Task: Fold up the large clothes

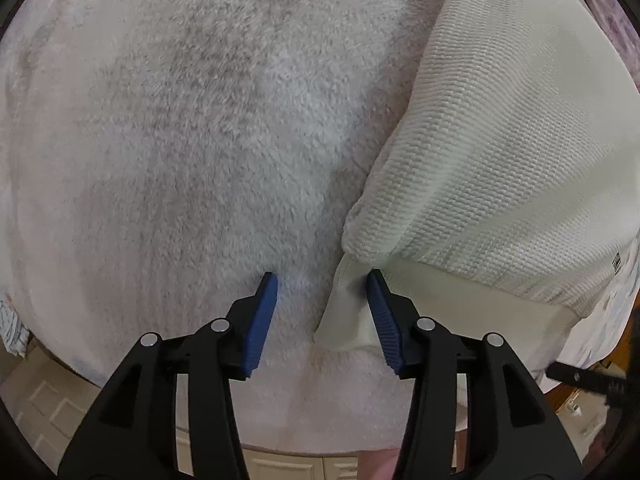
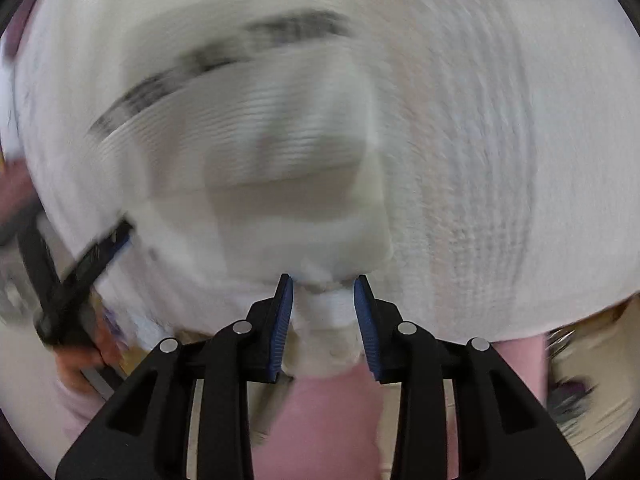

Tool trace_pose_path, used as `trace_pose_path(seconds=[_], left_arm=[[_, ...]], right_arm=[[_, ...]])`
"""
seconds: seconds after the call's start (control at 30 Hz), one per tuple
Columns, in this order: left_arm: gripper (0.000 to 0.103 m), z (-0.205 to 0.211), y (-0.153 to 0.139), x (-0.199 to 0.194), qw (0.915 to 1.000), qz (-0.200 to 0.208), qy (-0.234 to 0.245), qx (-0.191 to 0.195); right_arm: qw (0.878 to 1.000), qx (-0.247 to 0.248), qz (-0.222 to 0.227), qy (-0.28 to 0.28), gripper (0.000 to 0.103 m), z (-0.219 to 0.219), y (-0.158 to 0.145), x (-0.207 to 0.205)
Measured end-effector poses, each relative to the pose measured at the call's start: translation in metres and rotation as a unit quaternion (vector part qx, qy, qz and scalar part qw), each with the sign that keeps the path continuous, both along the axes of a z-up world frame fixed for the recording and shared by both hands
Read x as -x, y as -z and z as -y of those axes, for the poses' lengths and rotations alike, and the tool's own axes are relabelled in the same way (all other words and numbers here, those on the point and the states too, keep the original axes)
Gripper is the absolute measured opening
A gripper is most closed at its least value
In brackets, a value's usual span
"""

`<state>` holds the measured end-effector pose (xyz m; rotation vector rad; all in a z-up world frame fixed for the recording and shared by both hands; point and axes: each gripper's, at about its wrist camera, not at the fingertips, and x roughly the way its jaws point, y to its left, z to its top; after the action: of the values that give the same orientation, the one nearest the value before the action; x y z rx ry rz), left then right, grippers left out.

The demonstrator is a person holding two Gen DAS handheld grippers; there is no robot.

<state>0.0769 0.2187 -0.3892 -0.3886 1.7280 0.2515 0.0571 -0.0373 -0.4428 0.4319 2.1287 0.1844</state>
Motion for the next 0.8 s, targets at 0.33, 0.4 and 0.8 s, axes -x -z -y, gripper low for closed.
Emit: trace_pose_path(seconds=[0.33, 0.4, 0.8], left_arm=[[0.022, 0.017, -0.072, 0.019, 0.9924, 0.022, 0.091, -0.080], [0.022, 0.023, -0.088, 0.009, 0.9924, 0.078, 0.081, -0.050], [0.001, 0.016, -0.059, -0.056, 0.9946, 0.091, 0.045, -0.024]], right_arm=[[0.995, 0.016, 0.080, -0.064, 0.038, -0.019, -0.052, -0.044], [0.989, 0.003, 0.131, -0.074, 0.038, -0.023, -0.066, -0.064], [0.985, 0.048, 0.136, -0.091, 0.037, -0.058, -0.047, -0.113]])
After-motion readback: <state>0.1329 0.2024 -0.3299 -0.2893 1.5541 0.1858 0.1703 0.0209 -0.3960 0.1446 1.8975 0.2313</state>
